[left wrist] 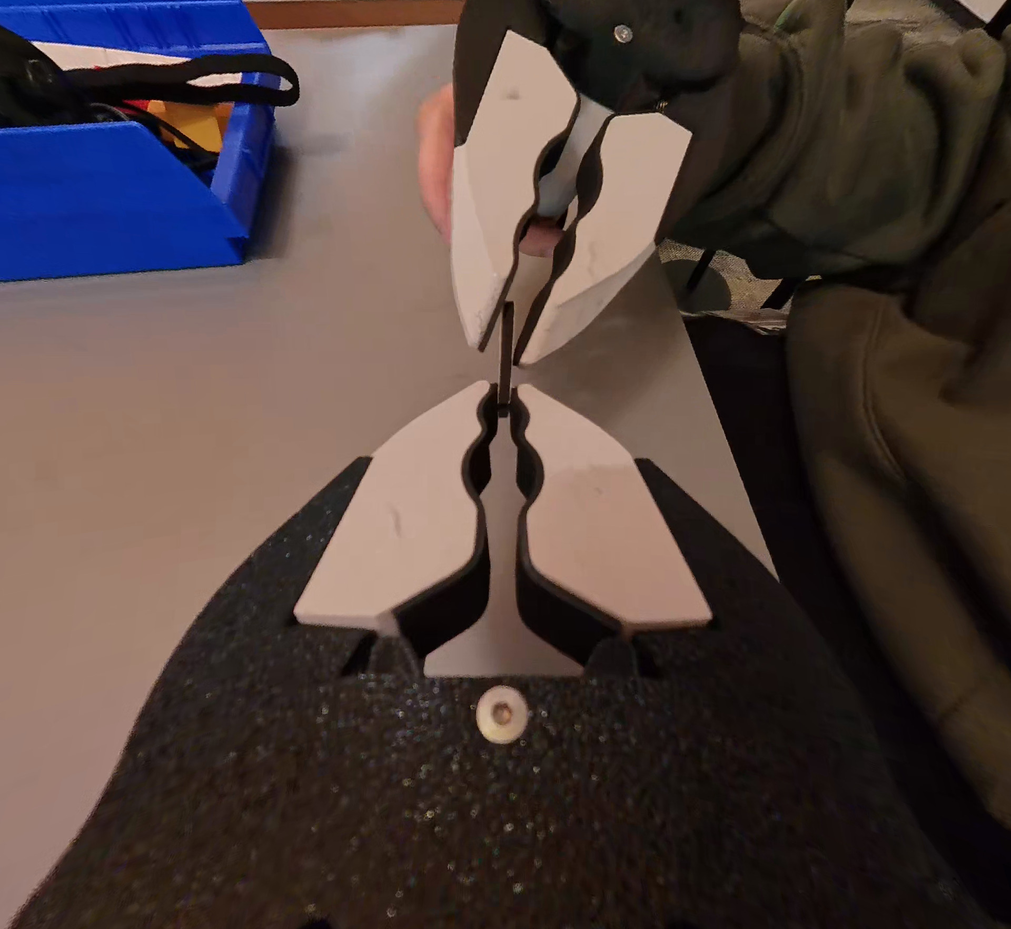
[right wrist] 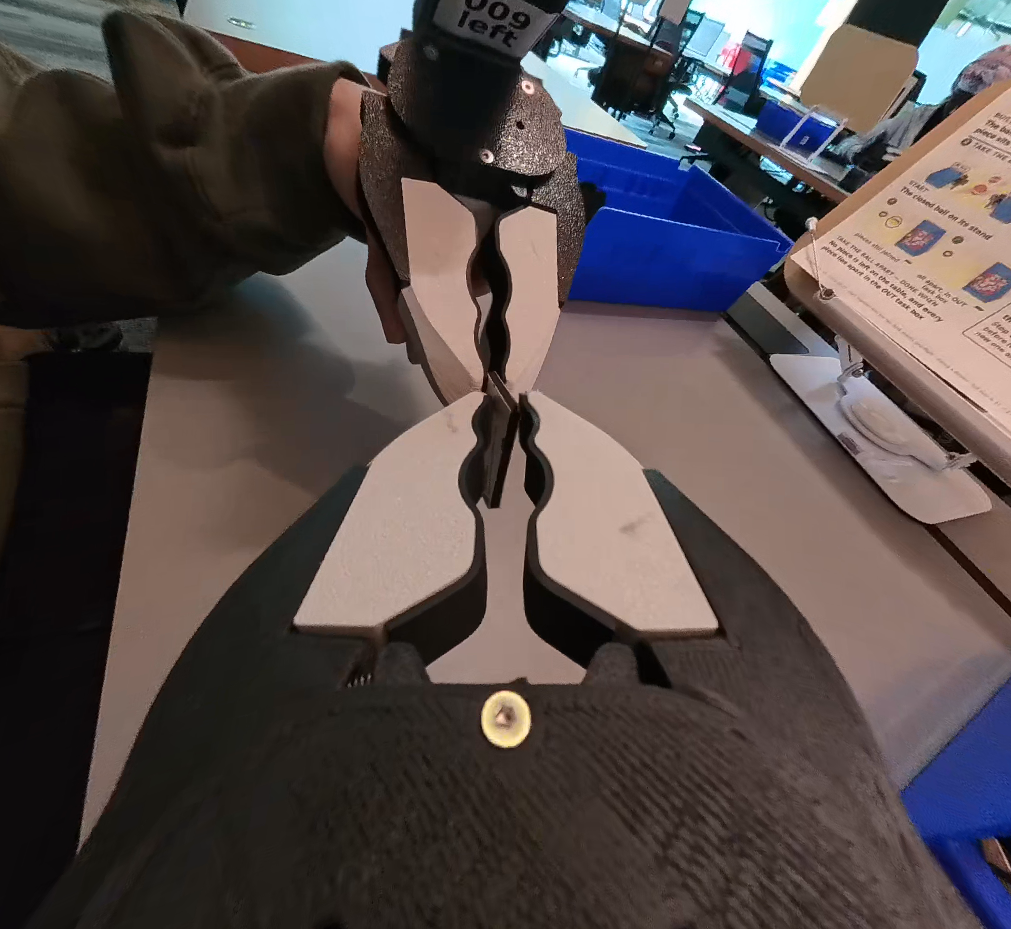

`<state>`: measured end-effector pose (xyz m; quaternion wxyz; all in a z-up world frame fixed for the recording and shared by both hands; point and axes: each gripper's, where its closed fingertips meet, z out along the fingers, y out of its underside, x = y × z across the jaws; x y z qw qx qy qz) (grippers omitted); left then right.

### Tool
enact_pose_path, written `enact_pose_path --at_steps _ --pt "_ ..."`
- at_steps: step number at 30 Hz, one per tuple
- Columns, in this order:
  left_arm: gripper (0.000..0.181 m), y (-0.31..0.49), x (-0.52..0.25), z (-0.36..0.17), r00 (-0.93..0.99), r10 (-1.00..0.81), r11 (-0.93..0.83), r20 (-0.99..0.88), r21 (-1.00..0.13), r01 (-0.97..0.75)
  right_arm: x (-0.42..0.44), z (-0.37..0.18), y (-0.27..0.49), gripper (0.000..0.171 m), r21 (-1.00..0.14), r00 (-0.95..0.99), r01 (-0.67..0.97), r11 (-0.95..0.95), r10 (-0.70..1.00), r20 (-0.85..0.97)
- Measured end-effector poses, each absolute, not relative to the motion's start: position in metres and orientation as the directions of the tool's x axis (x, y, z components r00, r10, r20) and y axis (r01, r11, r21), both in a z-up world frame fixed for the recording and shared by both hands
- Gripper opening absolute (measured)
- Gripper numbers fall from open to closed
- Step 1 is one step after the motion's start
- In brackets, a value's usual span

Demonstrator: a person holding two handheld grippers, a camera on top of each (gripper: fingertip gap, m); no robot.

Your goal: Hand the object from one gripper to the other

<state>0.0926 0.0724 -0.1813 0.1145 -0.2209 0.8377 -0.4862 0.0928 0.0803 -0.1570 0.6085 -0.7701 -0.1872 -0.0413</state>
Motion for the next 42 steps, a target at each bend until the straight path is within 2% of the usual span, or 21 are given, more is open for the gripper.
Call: enact_pose_path --at_steps 4,6,9,12,14,17,24,27,30,32,34,36,39,42 --pt "0.005 0.074 0.099 -0.174 -0.868 -0.496 0.411 -0.034 -0.889 -0.2 0.093 -0.15 0.08 0.004 -0.942 0.936 0.298 -0.156 0.241 0.257" --pt "0.006 0.076 0.106 -0.162 -0.843 -0.537 0.335 -0.038 -0.927 -0.171 0.101 -0.137 0.08 0.003 -0.97 0.958 0.231 -0.077 0.19 0.213" --pt "0.02 0.075 0.118 -0.135 -0.808 -0.587 0.096 0.048 -0.987 -0.129 0.113 -0.096 0.072 0.003 -0.983 0.99 0.004 0.184 0.136 0.03" --pt "0.022 0.065 0.117 -0.111 -0.841 -0.507 -0.169 0.19 -0.978 -0.12 0.128 -0.068 0.059 0.003 -0.873 0.968 -0.243 0.423 0.162 -0.191" --pt "0.018 0.06 0.116 -0.1 -0.855 -0.453 -0.3 0.252 -0.946 -0.12 0.13 -0.066 0.057 0.003 -0.814 0.937 -0.346 0.467 0.216 -0.274" --pt "0.016 0.058 0.12 -0.096 -0.849 -0.426 -0.406 0.315 -0.904 -0.132 0.131 -0.066 0.057 0.003 -0.759 0.915 -0.403 0.512 0.247 -0.32" --pt "0.003 0.055 0.12 -0.097 -0.861 -0.379 -0.451 0.34 -0.88 -0.149 0.129 -0.07 0.061 0.004 -0.778 0.921 -0.389 0.494 0.236 -0.311" --pt "0.003 0.059 0.122 -0.107 -0.846 -0.422 -0.354 0.325 -0.918 -0.177 0.132 -0.081 0.063 0.007 -0.871 0.953 -0.295 0.393 0.184 -0.24" --pt "0.003 0.067 0.118 -0.123 -0.826 -0.431 -0.202 0.364 -0.931 -0.304 0.132 -0.095 0.061 0.033 -0.97 0.992 -0.081 0.229 0.111 -0.057" --pt "0.003 0.072 0.108 -0.141 -0.8 -0.42 -0.066 0.428 -0.894 -0.444 0.132 -0.108 0.06 0.043 -0.986 0.987 0.142 0.085 0.064 0.148" --pt "0.004 0.078 0.099 -0.162 -0.761 -0.444 0.061 0.474 -0.831 -0.553 0.127 -0.123 0.059 0.052 -0.92 0.921 0.389 -0.044 0.057 0.387" --pt "0.004 0.084 0.097 -0.174 -0.739 -0.488 0.127 0.464 -0.8 -0.586 0.123 -0.139 0.062 0.06 -0.804 0.819 0.574 -0.156 0.084 0.568" --pt "0.004 0.085 0.096 -0.179 -0.708 -0.516 0.146 0.481 -0.766 -0.627 0.117 -0.153 0.071 0.061 -0.644 0.676 0.732 -0.221 0.113 0.729" --pt "0.004 0.086 0.097 -0.187 -0.678 -0.55 0.158 0.487 -0.737 -0.657 0.12 -0.165 0.081 0.06 -0.511 0.561 0.808 -0.293 0.116 0.82"
